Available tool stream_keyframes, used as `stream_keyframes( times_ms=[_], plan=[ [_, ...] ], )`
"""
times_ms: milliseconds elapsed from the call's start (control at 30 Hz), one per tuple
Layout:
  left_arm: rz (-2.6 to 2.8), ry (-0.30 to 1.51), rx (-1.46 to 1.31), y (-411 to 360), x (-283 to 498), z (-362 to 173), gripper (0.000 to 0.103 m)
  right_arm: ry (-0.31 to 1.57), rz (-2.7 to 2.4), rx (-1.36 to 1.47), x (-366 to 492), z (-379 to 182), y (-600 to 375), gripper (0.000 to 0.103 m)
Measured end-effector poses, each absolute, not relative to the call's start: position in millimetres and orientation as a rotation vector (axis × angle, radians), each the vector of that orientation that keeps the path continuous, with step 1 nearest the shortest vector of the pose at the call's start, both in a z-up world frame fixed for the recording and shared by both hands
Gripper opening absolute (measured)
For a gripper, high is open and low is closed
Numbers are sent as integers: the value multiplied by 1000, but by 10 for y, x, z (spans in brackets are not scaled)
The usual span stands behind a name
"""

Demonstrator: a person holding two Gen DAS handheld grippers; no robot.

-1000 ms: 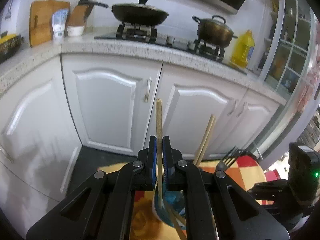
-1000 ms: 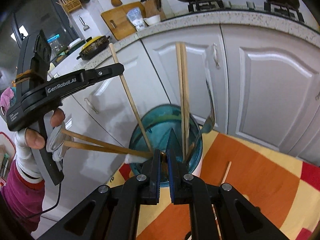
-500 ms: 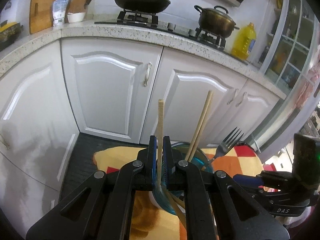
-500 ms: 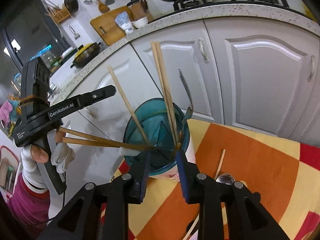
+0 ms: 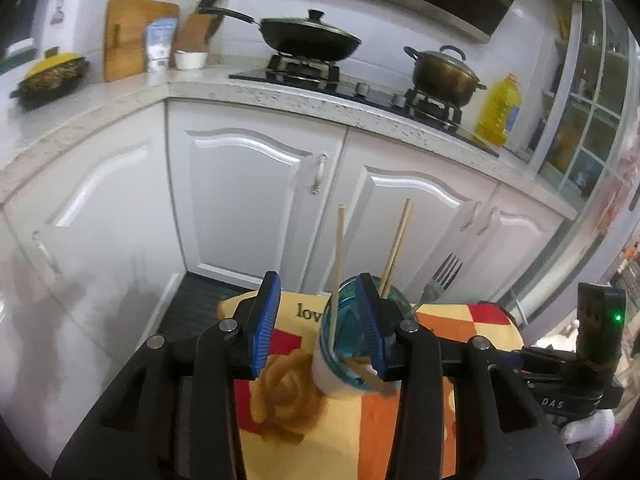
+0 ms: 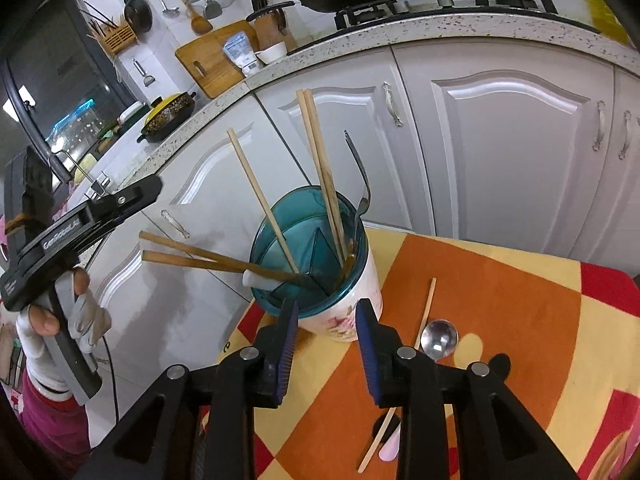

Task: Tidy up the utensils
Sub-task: 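Open both tools and withdraw them from the cup, then move both open tools back over the blanket toward the chopstick and steel spoon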

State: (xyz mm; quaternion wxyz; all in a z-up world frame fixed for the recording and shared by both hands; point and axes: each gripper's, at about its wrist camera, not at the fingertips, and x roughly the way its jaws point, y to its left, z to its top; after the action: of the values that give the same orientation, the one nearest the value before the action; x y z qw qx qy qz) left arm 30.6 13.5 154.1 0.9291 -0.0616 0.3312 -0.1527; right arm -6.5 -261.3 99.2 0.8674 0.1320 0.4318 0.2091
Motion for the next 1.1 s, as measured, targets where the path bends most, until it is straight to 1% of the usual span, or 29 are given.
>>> stream_keyframes(
  times_ms=[367, 700, 1100],
  plan=[
    [-247, 666, -48, 97, -192, 1452, 39, 878, 413, 236, -391, 1079, -2591, 29],
    [-233, 675, -26, -47, -507, 1331, 39, 843, 357, 229, -599, 1183, -2699, 35],
    [-250, 719, 26, -332, -742, 1016, 40, 886, 314, 219, -741, 1007, -2827, 38]
  ],
)
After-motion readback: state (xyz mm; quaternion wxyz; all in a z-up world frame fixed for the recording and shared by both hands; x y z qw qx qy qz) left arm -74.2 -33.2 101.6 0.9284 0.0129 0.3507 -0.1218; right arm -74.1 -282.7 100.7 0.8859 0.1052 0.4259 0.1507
